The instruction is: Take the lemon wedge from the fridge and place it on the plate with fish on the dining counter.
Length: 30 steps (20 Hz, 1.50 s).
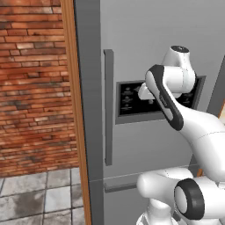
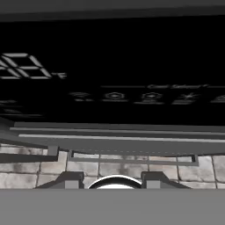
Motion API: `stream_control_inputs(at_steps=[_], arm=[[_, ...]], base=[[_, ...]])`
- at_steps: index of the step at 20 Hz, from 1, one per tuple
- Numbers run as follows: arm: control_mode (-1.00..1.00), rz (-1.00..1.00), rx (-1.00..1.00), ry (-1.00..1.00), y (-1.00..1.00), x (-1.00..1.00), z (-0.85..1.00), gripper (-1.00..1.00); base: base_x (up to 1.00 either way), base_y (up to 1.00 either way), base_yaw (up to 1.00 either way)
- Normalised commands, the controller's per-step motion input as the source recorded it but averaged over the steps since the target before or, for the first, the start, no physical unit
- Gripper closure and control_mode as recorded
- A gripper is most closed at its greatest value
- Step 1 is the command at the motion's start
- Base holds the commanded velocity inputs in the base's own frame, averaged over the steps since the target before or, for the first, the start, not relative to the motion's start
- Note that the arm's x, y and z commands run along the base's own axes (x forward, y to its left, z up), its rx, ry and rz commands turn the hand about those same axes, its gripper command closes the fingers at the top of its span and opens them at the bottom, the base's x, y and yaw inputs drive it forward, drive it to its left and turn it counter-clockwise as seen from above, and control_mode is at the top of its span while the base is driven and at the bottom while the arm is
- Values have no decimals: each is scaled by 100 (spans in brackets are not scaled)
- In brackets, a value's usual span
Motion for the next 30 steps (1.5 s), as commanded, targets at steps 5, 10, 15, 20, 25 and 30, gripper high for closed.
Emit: stream_control_inputs(at_steps=[5, 10, 15, 20, 25, 30], arm=[[-100, 0, 0, 3, 11, 0, 0, -100], [-100, 0, 0, 0, 0, 0, 0, -100], [-100, 0, 0, 0, 0, 0, 0, -100], [100, 0, 0, 0, 4, -25, -1, -100], [100, 0, 0, 0, 0, 0, 0, -100], [100, 0, 0, 0, 0, 0, 0, -100]], base=[[0, 0, 0], [0, 0, 0], [0, 0, 0], [-13, 2, 0], [-77, 23, 0], [-39, 37, 0]])
